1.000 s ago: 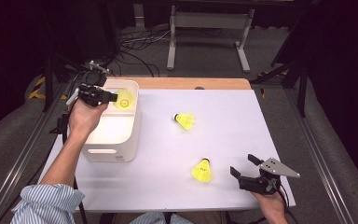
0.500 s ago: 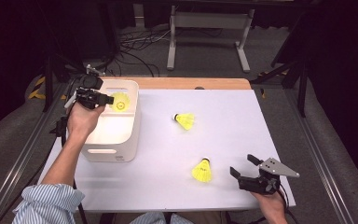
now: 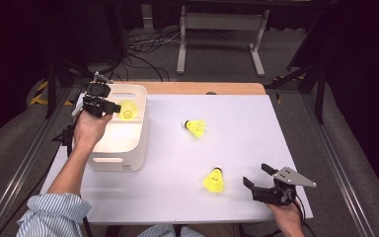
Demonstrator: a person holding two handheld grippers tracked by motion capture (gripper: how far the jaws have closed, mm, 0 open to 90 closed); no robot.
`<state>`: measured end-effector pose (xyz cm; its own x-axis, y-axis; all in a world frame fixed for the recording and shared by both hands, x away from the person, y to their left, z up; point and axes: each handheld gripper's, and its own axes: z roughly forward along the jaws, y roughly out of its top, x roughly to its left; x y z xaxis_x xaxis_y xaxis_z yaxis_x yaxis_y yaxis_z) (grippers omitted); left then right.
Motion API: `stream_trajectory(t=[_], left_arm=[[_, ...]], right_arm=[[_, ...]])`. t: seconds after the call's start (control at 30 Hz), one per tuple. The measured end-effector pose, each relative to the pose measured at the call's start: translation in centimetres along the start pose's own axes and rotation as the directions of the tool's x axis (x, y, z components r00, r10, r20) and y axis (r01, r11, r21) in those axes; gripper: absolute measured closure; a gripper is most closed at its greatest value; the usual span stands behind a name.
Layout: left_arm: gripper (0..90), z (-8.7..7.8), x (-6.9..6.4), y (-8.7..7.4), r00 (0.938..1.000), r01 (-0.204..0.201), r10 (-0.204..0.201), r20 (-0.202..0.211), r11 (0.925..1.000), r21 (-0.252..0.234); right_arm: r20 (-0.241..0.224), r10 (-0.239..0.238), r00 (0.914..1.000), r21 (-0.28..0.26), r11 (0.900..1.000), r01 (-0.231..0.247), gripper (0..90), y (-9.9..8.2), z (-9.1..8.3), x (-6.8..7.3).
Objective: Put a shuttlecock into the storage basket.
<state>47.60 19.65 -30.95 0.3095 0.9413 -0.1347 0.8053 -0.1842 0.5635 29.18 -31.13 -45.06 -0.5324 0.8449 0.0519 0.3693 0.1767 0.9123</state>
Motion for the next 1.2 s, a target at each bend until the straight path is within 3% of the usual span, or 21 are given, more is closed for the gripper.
stream_trajectory(t=[0.8,1.2], left_arm=[[88.8,3.2,0.4,-0.1,0.9995,0.018,-0.016,-0.026,0.9960,0.088],[88.7,4.0,0.7,-0.3,0.9991,0.029,-0.026,-0.032,0.9934,0.111]], right_arm=[[-0.004,0.000,1.0000,0.001,1.0000,0.000,12.7,0.0,0.0,0.0],[-0.002,0.002,1.0000,0.001,1.0000,-0.002,12.7,0.0,0.0,0.0]])
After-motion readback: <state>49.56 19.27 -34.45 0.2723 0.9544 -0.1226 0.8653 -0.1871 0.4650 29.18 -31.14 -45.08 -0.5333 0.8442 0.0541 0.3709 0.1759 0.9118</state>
